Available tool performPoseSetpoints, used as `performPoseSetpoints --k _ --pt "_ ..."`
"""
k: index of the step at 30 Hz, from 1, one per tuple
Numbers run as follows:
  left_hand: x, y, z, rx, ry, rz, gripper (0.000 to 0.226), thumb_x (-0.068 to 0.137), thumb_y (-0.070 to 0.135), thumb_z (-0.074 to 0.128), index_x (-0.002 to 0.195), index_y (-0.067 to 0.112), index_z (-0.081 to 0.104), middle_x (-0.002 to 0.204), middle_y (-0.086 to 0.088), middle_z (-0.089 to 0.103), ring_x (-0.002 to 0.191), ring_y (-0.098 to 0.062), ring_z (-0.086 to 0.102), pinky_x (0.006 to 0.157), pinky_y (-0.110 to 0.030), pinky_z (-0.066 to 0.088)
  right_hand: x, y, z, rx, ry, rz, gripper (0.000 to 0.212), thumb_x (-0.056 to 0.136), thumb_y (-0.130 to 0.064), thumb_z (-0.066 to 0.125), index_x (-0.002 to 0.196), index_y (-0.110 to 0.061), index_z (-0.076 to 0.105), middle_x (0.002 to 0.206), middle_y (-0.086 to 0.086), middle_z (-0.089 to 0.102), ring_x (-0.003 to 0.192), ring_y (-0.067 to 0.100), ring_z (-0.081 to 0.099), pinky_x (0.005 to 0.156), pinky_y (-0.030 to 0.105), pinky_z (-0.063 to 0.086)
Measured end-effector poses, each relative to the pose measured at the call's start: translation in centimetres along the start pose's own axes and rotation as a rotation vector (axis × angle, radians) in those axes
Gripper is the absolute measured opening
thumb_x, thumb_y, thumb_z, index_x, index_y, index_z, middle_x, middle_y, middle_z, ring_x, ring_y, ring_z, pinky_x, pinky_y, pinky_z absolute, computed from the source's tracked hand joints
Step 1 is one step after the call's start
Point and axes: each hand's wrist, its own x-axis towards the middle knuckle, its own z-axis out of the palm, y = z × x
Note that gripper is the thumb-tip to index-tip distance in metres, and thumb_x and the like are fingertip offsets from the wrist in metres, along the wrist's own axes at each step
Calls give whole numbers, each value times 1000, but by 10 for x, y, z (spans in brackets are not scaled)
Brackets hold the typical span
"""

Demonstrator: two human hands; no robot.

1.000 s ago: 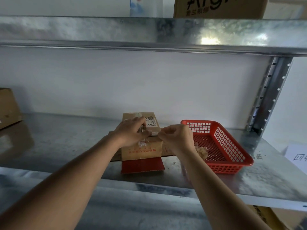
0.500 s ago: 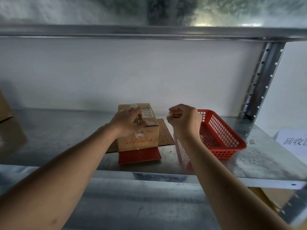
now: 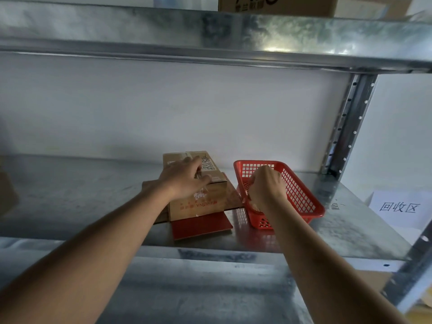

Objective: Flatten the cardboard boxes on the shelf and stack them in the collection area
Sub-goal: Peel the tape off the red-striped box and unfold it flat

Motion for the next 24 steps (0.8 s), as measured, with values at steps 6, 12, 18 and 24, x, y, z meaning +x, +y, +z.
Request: performPoseSetpoints --k 6,12,18,24 --pt "1 -1 -2 -67 -41 -43 39 97 65 49 112 29 52 102 9 60 85 -12 61 70 -35 45 0 7 4 -43 -115 5 24 93 -4 70 115 -2 60 95 9 63 84 26 65 78 37 59" --pt "-6 -4 -3 -59 -48 -7 42 99 66 45 119 30 52 116 4 62 86 -11 63 67 -31 49 2 0 8 43 13 -175 24 97 -10 60 118 -8 71 114 12 72 96 26 70 79 37 62" --pt "-18 -26 -24 73 -190 91 71 99 73 24 161 39 23 159 9 31 144 -21 39 110 -39 41 1 -34 24 103 -91 -563 23 99 -9 64 117 -19 74 121 3 70 98 18 67 69 15 53" --pt "-33 -61 -51 146 -221 -50 55 103 63 33 152 40 44 148 7 21 141 -28 33 115 -48 34 -15 -72 48 222 -82 -674 16 91 -28 74 106 -27 80 109 -2 70 93 15 65 78 34 59"
